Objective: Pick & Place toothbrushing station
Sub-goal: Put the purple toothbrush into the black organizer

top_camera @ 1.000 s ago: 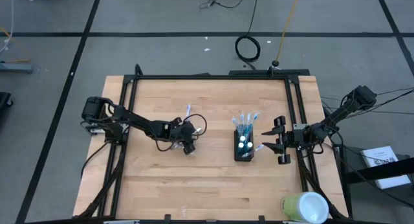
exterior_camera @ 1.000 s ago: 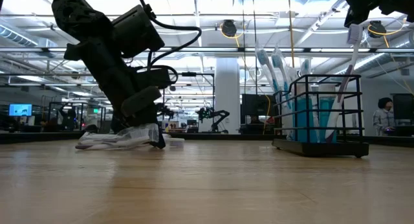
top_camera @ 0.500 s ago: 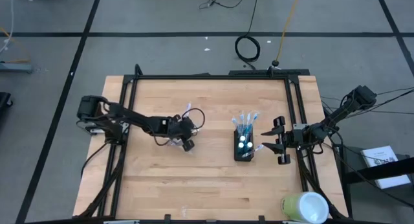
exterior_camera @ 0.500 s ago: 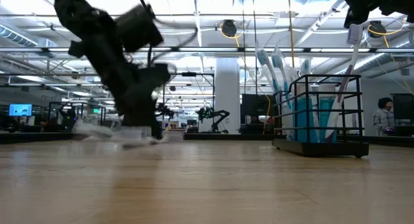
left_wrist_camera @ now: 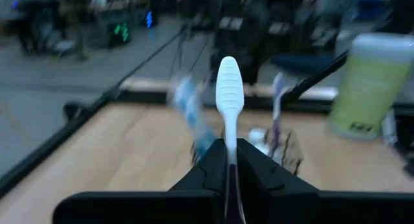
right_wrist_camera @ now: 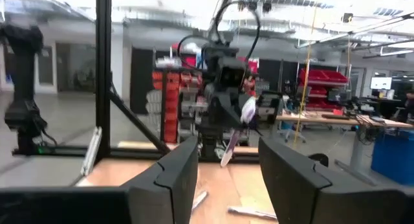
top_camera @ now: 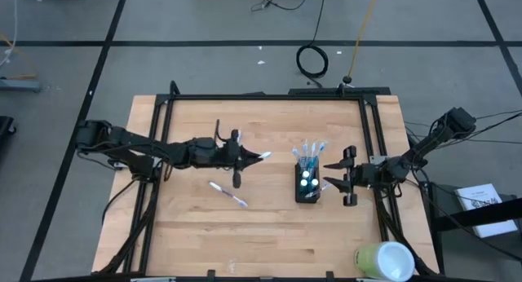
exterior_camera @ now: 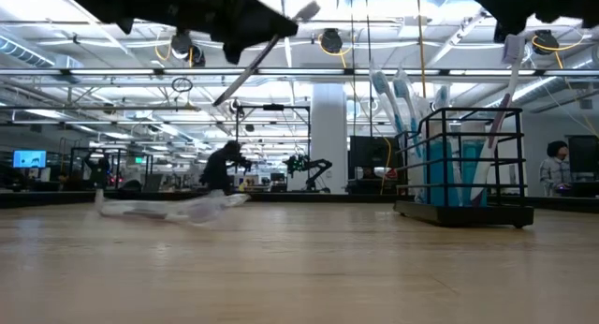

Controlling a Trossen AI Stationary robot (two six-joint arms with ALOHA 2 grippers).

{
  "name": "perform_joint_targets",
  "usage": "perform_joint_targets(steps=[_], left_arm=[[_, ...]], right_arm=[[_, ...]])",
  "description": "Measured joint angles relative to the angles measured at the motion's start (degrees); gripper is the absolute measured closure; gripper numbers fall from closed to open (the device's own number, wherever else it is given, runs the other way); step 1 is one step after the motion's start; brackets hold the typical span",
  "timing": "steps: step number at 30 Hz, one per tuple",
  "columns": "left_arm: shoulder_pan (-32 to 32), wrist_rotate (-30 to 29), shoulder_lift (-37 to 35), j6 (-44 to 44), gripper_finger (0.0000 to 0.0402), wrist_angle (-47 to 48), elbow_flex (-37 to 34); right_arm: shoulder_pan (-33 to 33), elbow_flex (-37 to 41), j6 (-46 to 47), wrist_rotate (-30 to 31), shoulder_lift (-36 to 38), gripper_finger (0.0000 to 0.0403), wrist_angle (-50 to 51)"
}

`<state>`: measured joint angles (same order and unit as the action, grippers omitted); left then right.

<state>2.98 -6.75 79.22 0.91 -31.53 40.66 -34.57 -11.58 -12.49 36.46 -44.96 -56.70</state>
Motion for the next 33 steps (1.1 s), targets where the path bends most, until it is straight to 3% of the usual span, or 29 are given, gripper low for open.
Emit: perform_joint_targets(steps=[7,12,16,21,33], left_arm=[[-0.21,10.27,1.82,-3.51,0.0381,-10.69,-0.07],[0.05,19.25,4.89,-4.74,0.0384,-24.43,-0.03],[0.26,19.8,7.57,-4.58,0.0384,-29.27,0.15],[1.06,20.56,12.21,-2.39,0.0382,-29.71,2.24],[3.65,23.23,24.61,-2.38,0.0379,-28.41,12.65]], right_arm=[[0.19,-12.45,2.1,4.4,-8.64,0.0245,15.85],[2.93,-18.79,2.96,4.02,-17.89,0.0245,15.26],[6.3,-21.56,4.93,3.45,-24.39,0.0245,12.43],[10.34,-23.69,7.49,-6.05,-29.86,0.0245,9.67],[13.67,-24.15,10.32,-14.93,-34.63,0.0245,0.79]])
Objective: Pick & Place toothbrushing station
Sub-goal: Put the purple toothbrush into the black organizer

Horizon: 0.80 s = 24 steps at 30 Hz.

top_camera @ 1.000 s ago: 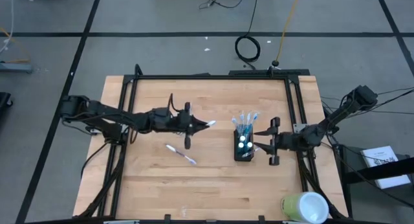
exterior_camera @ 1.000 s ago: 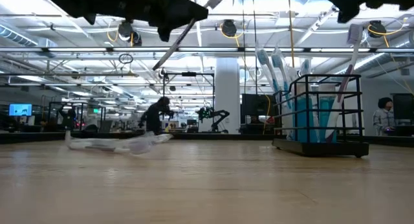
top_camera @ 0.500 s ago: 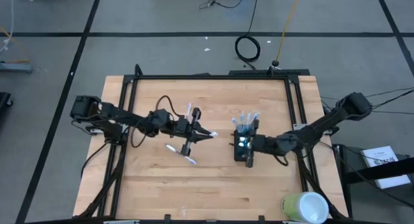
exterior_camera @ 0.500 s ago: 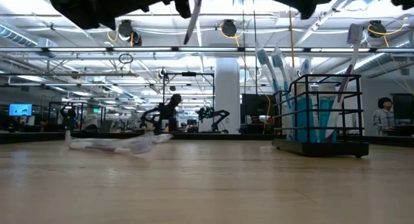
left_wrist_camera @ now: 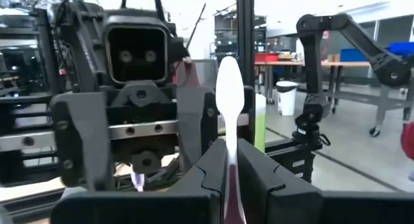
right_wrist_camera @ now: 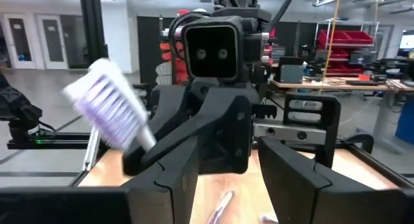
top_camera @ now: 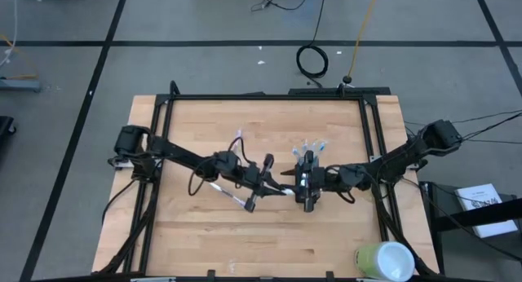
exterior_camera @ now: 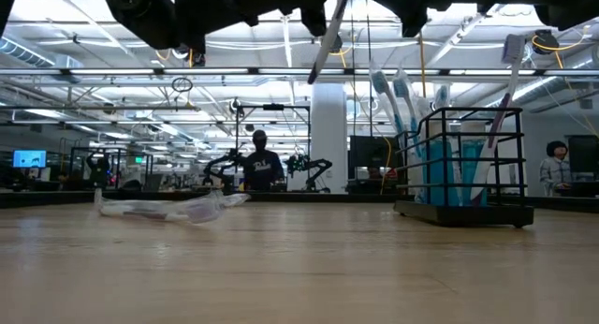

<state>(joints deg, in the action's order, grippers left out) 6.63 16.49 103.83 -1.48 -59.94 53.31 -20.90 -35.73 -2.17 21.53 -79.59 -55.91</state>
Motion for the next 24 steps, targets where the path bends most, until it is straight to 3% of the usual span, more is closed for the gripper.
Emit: perform_joint_targets(steps=[9,16,24], left_arm=[[-0.31,1.5,-1.2,-3.1,0.0384,5.91,0.58],[-0.25,-2.48,-6.5,-7.07,0.0384,15.05,0.58],[-0.22,-5.84,-6.49,-7.24,0.0383,13.76,0.58]], right_arm=[[-1.67,-0.02,1.3,-0.58,3.75,0.0245,4.95],[-3.98,-0.02,1.07,-1.41,9.07,0.0244,11.7],[-3.67,-0.02,-0.4,-1.02,5.91,0.0199,8.23]])
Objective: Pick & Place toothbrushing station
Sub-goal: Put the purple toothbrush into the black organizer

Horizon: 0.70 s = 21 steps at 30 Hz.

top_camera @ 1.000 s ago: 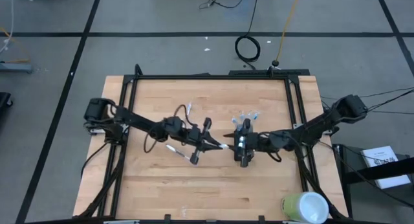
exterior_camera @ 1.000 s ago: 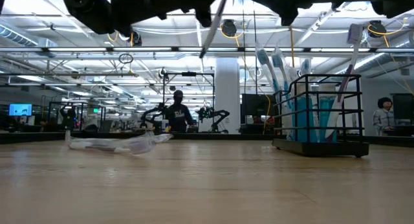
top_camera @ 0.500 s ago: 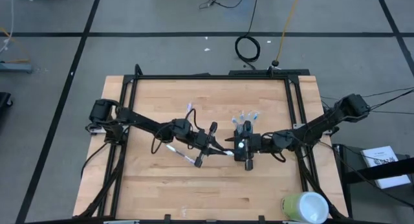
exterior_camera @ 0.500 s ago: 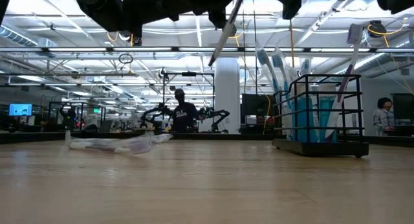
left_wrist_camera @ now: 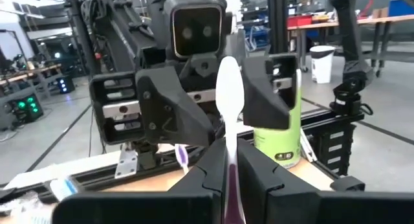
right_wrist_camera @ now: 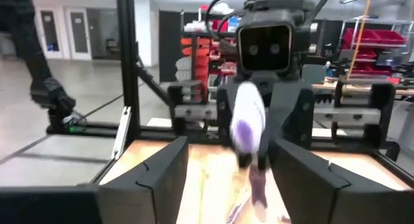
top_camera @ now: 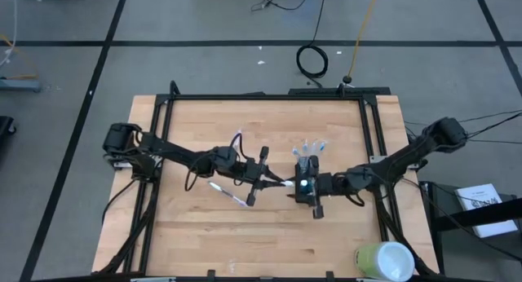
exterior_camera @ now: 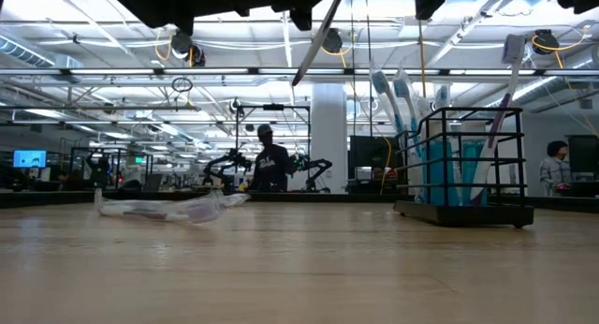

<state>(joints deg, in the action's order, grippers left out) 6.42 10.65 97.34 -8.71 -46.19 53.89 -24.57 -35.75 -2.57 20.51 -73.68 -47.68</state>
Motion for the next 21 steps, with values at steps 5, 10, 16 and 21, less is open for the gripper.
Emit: perform_joint_targets(steps=[5,10,16,21], left_arm=[[0.27,-0.43,0.11,0.0,0.0384,-0.3,0.0],[0.33,-0.35,0.11,0.0,0.0381,-0.27,0.0],[0.35,-0.25,0.11,-0.02,0.0384,-0.16,-0.01],[0.37,-0.45,0.11,0.07,0.0378,-0.18,-0.02]], right_arm=[[2.08,0.02,0.08,-0.02,-3.31,0.018,-5.46],[3.15,0.02,-0.03,-3.04,-5.51,0.0194,-9.76],[3.4,0.02,-0.04,-4.21,-5.91,0.0233,-11.34],[3.83,0.02,-0.04,-4.16,-5.89,0.0272,-11.37]])
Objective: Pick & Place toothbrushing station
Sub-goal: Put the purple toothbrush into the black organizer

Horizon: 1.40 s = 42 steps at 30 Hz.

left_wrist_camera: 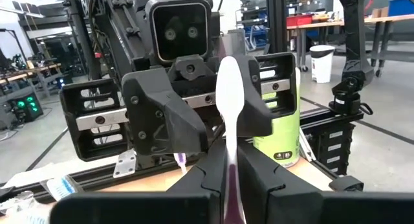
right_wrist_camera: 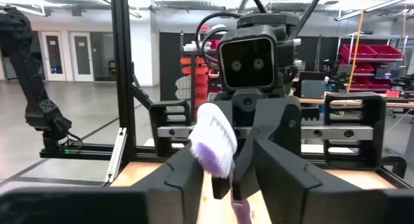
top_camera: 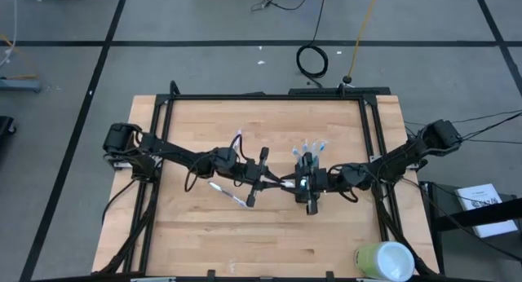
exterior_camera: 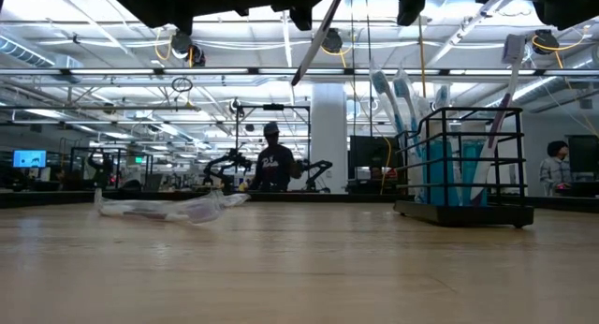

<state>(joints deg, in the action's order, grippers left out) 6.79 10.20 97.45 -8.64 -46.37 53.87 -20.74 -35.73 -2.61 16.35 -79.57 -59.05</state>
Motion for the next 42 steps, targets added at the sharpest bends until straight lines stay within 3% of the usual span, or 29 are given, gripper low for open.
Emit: perform_joint_targets(steps=[10,22,27,32,37,42], left_arm=[[0.0,-1.22,0.0,1.01,0.0378,0.34,-0.04],[3.02,-2.35,-0.61,2.07,0.0233,0.73,-0.03],[4.22,-3.16,-3.09,2.64,0.0176,3.69,-0.02],[3.77,-3.29,-9.37,2.19,0.0144,14.96,-0.02],[2.37,-6.59,-15.22,4.04,0.0134,27.85,-0.02],[1.26,-7.45,-15.83,5.15,0.0142,31.9,-0.02]], right_arm=[[0.49,0.0,-1.84,-0.04,0.02,0.0362,0.1],[0.34,0.03,-1.65,0.67,3.04,0.0392,3.66],[-1.22,0.04,-2.1,2.61,9.66,0.0393,11.89],[-5.86,0.09,0.45,4.99,17.71,0.0393,24.99],[-11.87,0.07,3.55,5.37,24.72,0.0393,34.76],[-17.47,0.07,4.47,14.56,28.0,0.0393,44.39]])
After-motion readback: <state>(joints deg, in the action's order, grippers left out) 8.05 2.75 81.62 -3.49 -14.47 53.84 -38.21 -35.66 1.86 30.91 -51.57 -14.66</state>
